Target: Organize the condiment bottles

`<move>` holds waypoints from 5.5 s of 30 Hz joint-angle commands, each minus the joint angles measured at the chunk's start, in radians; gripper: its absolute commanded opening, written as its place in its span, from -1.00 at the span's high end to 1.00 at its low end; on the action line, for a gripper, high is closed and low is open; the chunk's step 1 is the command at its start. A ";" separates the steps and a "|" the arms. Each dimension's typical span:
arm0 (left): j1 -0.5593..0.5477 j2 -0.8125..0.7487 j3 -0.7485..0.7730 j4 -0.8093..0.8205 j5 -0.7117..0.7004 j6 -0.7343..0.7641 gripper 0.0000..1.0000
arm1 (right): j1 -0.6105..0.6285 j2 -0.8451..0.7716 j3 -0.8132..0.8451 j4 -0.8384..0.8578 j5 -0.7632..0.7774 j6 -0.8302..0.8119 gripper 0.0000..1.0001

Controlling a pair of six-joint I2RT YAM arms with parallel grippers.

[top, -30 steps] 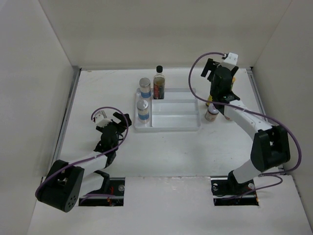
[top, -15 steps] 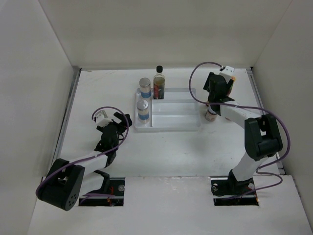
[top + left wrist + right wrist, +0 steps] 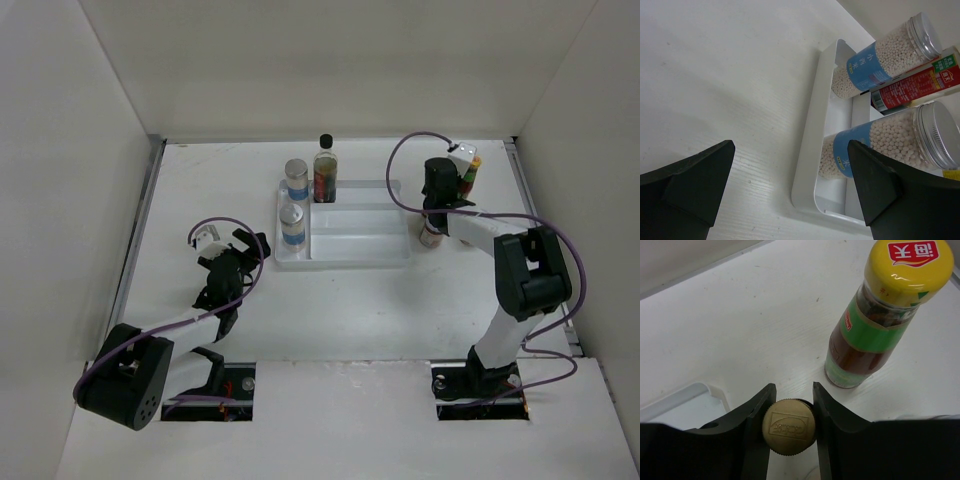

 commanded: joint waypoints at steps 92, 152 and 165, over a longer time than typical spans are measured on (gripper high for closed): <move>-0.003 0.048 0.055 0.054 0.032 -0.015 -1.00 | -0.099 -0.090 0.211 0.108 0.055 -0.206 0.62; 0.095 -0.115 -0.034 -0.064 -0.103 -0.162 -1.00 | 0.179 -0.448 -0.308 -0.113 0.129 0.176 -0.92; 0.097 -0.099 -0.031 -0.055 -0.074 -0.167 -1.00 | 0.090 -0.293 -0.296 -0.086 0.011 0.251 -0.72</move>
